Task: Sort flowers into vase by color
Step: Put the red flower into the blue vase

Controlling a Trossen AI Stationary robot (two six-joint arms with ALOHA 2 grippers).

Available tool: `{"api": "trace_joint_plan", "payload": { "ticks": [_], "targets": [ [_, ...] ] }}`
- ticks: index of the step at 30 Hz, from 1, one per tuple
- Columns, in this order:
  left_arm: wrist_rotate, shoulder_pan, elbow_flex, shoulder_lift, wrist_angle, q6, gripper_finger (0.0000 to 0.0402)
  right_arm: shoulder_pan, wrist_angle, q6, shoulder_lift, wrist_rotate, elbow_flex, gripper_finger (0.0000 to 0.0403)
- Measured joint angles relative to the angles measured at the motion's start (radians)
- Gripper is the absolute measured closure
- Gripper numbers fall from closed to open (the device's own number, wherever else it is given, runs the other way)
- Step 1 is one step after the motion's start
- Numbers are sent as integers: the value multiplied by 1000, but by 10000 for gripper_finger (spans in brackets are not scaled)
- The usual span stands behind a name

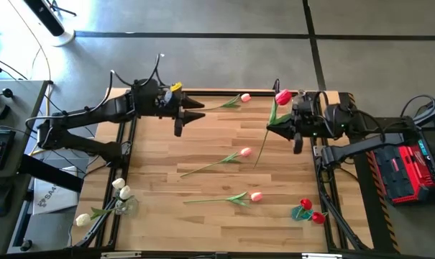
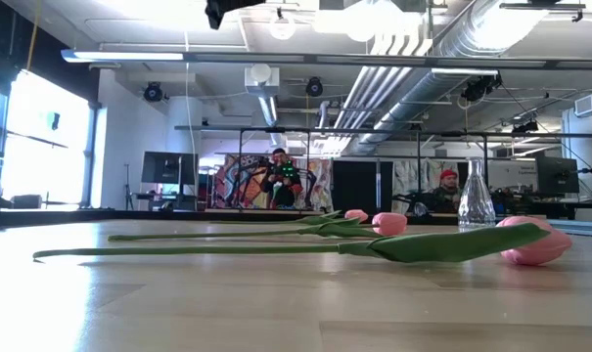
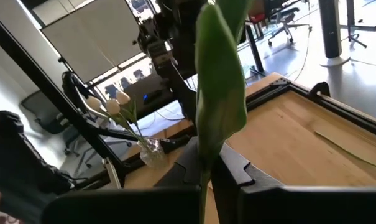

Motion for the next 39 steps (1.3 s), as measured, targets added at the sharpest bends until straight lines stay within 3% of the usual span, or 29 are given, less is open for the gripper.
{"api": "trace_joint_plan", "payload": {
  "ticks": [7, 39],
  "targets": [
    [-11, 9, -108, -97, 59, -29, 243, 20, 0, 1, -13, 31, 0, 403],
    [-10, 8, -111, -101, 47, -54, 243, 20, -123, 44, -125, 24, 0, 403]
  ]
}}
